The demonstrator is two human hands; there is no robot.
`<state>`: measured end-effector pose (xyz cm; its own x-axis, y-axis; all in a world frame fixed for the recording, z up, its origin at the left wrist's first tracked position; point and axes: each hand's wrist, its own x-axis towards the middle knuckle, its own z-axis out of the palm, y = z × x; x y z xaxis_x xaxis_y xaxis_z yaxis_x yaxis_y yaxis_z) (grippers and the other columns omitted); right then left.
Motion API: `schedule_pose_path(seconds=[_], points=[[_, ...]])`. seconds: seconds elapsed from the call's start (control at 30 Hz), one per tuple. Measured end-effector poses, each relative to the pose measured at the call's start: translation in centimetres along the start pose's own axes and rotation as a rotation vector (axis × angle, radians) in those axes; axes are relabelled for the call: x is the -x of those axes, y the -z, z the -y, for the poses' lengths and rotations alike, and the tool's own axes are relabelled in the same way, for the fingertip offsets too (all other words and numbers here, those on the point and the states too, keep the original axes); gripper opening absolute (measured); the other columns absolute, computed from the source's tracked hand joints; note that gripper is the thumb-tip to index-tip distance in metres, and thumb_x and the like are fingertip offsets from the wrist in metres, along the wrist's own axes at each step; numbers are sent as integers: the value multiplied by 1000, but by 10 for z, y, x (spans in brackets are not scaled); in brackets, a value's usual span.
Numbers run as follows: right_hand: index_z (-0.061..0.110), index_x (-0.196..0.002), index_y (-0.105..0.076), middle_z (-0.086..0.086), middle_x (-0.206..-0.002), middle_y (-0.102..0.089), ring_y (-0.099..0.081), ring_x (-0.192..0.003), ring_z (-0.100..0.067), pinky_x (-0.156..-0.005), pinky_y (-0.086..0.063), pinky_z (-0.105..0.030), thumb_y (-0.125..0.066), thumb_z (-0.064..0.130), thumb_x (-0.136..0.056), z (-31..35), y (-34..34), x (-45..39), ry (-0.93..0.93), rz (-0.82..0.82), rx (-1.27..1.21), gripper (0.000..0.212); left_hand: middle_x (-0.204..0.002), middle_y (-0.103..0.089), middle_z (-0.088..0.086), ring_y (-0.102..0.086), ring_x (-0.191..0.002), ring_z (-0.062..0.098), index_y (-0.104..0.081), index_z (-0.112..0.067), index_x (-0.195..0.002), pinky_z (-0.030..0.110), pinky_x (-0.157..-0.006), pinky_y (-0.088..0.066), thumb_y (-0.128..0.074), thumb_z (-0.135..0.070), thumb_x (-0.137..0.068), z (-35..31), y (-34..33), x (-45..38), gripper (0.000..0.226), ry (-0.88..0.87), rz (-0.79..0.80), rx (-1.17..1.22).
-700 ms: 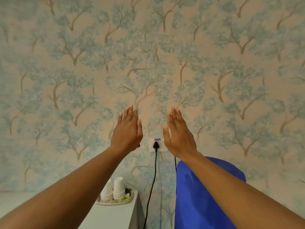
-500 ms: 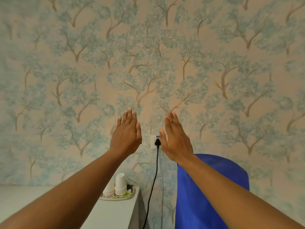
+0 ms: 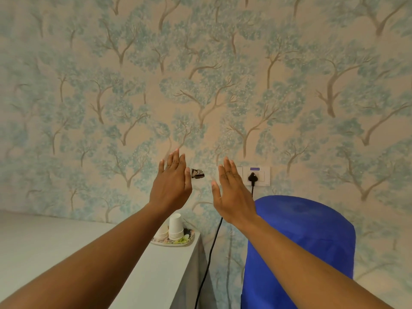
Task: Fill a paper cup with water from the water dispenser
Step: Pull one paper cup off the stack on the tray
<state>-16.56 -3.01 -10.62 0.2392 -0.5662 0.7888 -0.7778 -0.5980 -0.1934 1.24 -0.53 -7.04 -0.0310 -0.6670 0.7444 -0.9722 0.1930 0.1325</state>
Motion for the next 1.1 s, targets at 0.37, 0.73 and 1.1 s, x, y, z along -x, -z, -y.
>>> schedule_pose_path(seconds=[0.37, 0.73, 1.1], points=[[9, -153, -13, -2, -164, 6, 12, -148, -10, -122, -18, -38, -18, 46, -97, 1, -54, 16, -48, 134, -77, 68, -164, -4, 5, -2, -151, 17, -15, -12, -156, 40, -122, 0, -21, -35, -104, 37, -49, 30, 57, 115, 84, 13], [10, -155, -11, -1, -164, 6, 11, -150, -11, -123, -13, -37, -30, 41, -103, -3, -140, 12, -92, 292, -113, 63, -164, -2, 5, -5, -151, 21, -7, -13, -157, 39, -121, -6, -26, -40, -104, 105, -127, 57, 63, 306, 229, 53], [12, -154, -14, -2, -165, 0, 6, -151, -12, -121, -11, -33, -30, 39, -103, -26, -233, -8, -149, 429, -132, 61, -164, -8, 2, -12, -150, 19, -9, -16, -157, 45, -111, -36, -47, -49, -94, 167, -220, 56, 81, 465, 345, 100]])
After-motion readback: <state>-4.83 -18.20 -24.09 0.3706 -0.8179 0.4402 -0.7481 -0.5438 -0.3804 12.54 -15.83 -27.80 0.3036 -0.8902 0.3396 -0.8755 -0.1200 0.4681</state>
